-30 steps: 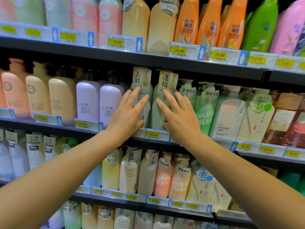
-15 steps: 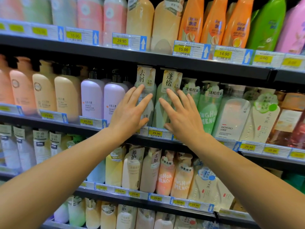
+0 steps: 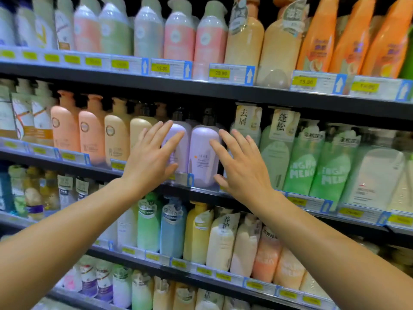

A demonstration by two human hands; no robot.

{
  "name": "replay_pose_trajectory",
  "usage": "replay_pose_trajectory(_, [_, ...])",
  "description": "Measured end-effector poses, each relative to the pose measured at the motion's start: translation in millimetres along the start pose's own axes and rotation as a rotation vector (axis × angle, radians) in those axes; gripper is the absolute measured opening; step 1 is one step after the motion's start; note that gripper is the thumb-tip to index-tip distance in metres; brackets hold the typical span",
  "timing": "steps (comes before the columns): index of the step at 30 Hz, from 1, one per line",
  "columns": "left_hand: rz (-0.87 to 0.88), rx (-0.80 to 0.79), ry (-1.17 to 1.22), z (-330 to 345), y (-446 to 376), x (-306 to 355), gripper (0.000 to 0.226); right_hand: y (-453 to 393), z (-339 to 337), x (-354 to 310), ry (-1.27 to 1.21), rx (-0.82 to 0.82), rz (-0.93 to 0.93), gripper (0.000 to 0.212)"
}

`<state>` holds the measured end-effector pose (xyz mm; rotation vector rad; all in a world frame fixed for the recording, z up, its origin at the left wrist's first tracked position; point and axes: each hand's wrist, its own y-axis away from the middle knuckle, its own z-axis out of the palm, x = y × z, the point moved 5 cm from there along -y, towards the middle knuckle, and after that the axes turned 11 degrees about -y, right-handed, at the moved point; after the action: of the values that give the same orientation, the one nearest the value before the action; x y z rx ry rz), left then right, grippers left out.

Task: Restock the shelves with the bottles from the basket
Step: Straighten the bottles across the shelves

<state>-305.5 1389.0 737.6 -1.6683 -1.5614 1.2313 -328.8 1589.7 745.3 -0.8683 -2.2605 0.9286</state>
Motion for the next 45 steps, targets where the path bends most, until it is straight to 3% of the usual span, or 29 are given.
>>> replay_pose_trajectory(6, [0.071, -0.135, -0.011, 25.3, -5.9, -26.8, 0.102, -29.9, 17.0, -20.5, 0.062, -0.089, 0.057, 0.093])
replay_pose_trajectory(17, [0.198, -0.019, 0.045, 39.0, -17.9, -35.5, 0.106, -40.8, 31.1, -33.5, 0.1, -0.165, 0.216, 0.091])
replay_pose_trajectory(28, [0.179, -0.028, 0.002, 42.1, -20.6, -29.3, 0.103, -47.0, 41.4, -28.6, 0.165, -0.208, 0.256, 0.093])
replay_pose_trajectory(37, [0.157, -0.075, -0.001, 32.9, -16.9, -34.3, 0.1, -43.1, 28.8, -37.3, 0.067, -0.075, 0.181, 0.085])
replay_pose_trajectory(45, [-0.015, -0.063, 0.025, 19.9, 8.2, -120.9, 0.079, -82.6, 48.9, -94.4, -0.082, -0.074, 0.087, 0.078])
